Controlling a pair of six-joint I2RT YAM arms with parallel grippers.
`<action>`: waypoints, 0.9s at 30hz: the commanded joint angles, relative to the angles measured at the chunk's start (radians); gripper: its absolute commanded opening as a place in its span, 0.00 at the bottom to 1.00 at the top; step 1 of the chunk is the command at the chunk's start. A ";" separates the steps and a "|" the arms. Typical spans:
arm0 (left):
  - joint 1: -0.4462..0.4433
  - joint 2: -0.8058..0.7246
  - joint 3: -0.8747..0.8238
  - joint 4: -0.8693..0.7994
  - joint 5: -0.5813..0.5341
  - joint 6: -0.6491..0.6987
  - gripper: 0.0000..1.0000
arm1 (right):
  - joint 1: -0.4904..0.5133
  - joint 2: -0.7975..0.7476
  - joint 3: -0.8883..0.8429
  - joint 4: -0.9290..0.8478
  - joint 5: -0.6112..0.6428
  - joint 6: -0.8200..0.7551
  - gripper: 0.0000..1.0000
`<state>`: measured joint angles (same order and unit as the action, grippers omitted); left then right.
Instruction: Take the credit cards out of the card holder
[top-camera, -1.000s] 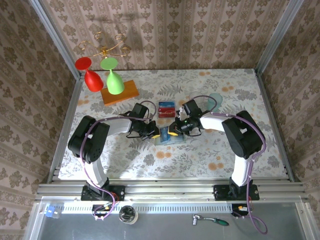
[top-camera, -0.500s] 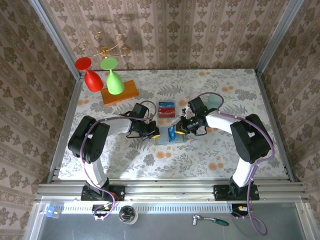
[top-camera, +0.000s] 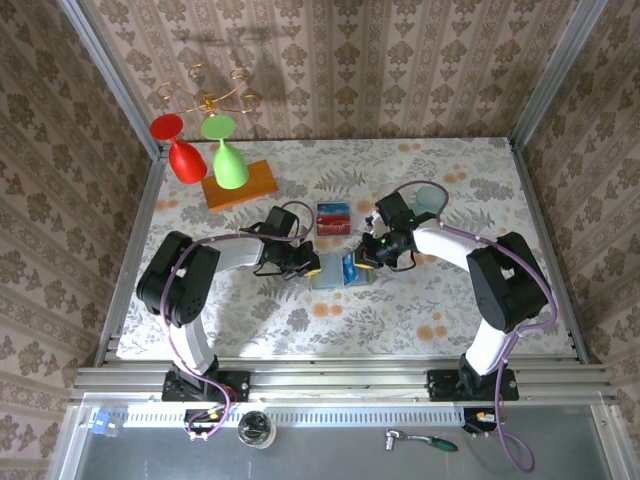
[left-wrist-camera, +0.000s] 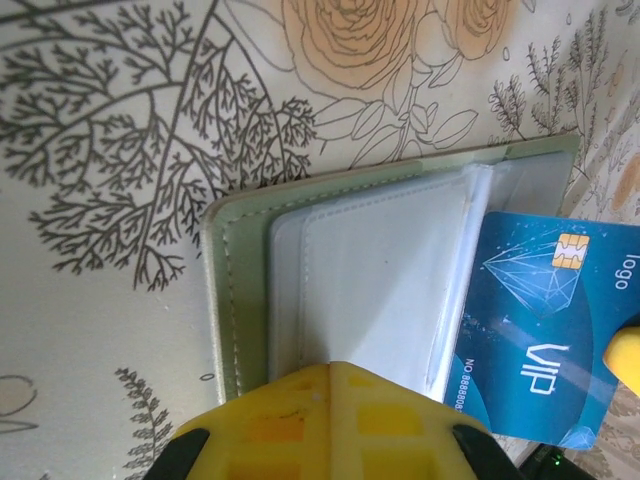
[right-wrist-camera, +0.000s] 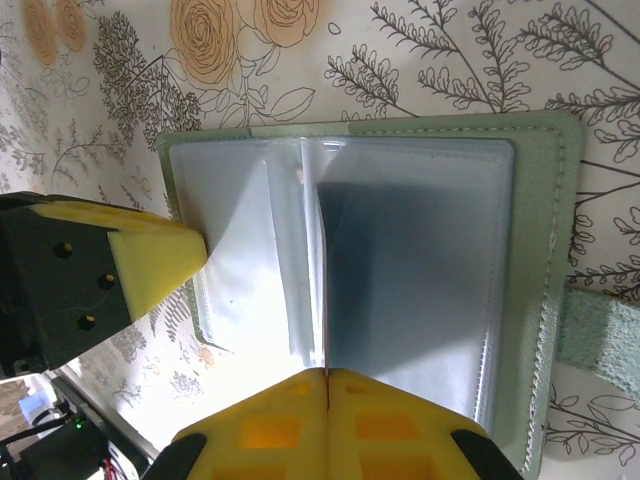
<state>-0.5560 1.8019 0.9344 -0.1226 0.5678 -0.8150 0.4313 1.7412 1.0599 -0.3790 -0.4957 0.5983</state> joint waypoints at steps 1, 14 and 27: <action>-0.004 -0.009 -0.024 0.039 -0.002 -0.004 0.00 | 0.017 -0.009 0.048 -0.065 0.050 -0.025 0.08; 0.005 -0.006 -0.046 0.067 0.007 -0.015 0.00 | 0.072 0.059 0.146 -0.196 0.158 -0.100 0.08; 0.005 0.004 -0.048 0.077 0.013 -0.022 0.00 | 0.095 0.092 0.154 -0.177 0.145 -0.056 0.18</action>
<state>-0.5549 1.8019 0.9031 -0.0437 0.5797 -0.8227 0.5205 1.8153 1.2011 -0.5400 -0.3576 0.5293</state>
